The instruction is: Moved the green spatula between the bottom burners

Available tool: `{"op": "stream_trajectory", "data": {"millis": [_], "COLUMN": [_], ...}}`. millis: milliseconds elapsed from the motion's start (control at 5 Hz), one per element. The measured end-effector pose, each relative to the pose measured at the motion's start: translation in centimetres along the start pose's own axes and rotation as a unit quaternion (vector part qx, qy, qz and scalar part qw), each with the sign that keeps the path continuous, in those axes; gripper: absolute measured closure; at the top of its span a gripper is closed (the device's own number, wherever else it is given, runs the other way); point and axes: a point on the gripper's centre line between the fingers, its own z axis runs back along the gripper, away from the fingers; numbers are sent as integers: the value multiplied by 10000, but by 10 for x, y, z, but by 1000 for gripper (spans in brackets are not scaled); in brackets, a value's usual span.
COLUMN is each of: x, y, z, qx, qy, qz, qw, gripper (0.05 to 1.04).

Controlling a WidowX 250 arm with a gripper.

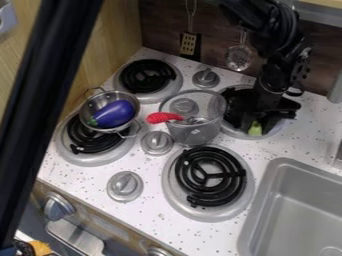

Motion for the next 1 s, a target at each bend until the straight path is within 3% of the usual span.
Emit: {"op": "stream_trajectory", "data": {"millis": [200, 600, 1000], "x": [-16, -31, -84], "y": [-7, -4, 16], "z": [20, 61, 85], "qx": [-168, -604, -272], "qy": [21, -281, 491], "qz": [36, -28, 498], "qw": [9999, 9978, 9972], "gripper": [669, 669, 669]}}
